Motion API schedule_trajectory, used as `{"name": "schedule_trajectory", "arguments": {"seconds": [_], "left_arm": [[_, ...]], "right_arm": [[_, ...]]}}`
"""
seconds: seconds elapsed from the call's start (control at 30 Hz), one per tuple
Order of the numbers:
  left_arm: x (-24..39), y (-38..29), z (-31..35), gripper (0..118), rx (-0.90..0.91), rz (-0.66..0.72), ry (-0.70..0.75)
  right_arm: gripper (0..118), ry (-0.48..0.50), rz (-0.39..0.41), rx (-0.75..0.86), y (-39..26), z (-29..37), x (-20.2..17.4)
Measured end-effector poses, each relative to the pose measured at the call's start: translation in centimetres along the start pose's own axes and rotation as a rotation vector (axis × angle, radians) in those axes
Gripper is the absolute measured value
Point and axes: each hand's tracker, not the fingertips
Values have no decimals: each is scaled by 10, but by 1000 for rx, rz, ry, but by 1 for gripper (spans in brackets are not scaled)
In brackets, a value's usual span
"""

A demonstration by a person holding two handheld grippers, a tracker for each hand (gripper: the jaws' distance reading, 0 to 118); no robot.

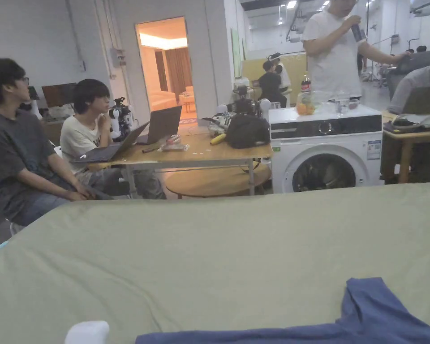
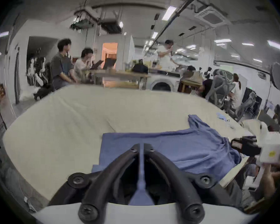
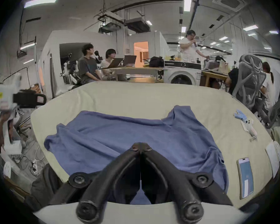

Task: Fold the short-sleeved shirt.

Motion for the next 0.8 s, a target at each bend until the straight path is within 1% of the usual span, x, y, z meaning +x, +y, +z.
{"name": "schedule_trajectory", "arguments": {"seconds": [0.03, 0.07, 0.1, 0.17, 0.2, 0.23, 0.27, 0.3, 0.37, 0.4, 0.43, 0.47, 0.5, 0.53, 0.57, 0.6, 0.63, 0.67, 0.7, 0.73, 0.8], "left_arm": [[-10, 6, -20, 30, -80, 17, 20], [-20, 17, -45, 53, -104, 11, 59], [-29, 25, -74, 69, -107, 23, 76], [-44, 36, -117, 69, -173, 37, 108], [-53, 41, -140, 69, -208, 68, 104], [-60, 42, -155, 69, -232, 106, 81], [-69, 42, -172, 68, -257, 165, 95], [-76, 42, -190, 65, -302, 221, 146], [-83, 38, -213, 50, -386, 195, 180], [-84, 36, -220, 48, -424, 167, 183], [-78, 36, -213, 46, -377, 156, 171], [-72, 40, -212, 39, -353, 73, 185], [-65, 39, -211, 27, -371, 19, 187], [-62, 38, -212, 0, -374, 2, 170], [-59, 36, -214, 0, -377, 49, 151], [-55, 34, -218, 0, -377, 34, 209], [-53, 32, -221, 0, -381, 15, 197], [-52, 30, -224, 0, -388, -24, 202], [-53, 31, -223, 0, -393, -35, 198], [-54, 34, -223, 0, -395, -26, 194], [-57, 35, -224, 0, -405, -6, 185]], "right_arm": [[0, 7, -17, -6, -2, 0, 3], [0, 14, -45, -13, -5, 0, 7], [0, 25, -79, -19, -11, 1, 13], [0, 43, -148, -47, -21, 2, 21], [0, 63, -181, -72, -27, 2, 26], [0, 60, -206, -93, -32, 3, 30], [0, 44, -225, -109, -36, 3, 35], [0, 33, -224, -124, -40, 5, 42], [0, -36, -198, -139, -43, 7, 52], [0, -58, -188, -145, -43, 7, 58], [0, -55, -196, -148, -43, 7, 63], [0, -53, -221, -147, -41, 7, 69], [0, -42, -261, -141, -39, 5, 75], [0, -25, -288, -139, -35, 1, 79], [0, -14, -291, -140, -27, -6, 86], [0, -26, -278, -128, -14, -13, 92], [7, -55, -256, -113, -1, -20, 97], [29, -76, -229, -119, 17, -30, 107], [53, -82, -208, -130, 36, -43, 119], [61, -78, -191, -164, 53, -61, 133], [60, -133, -169, -236, 77, -98, 158]]}}
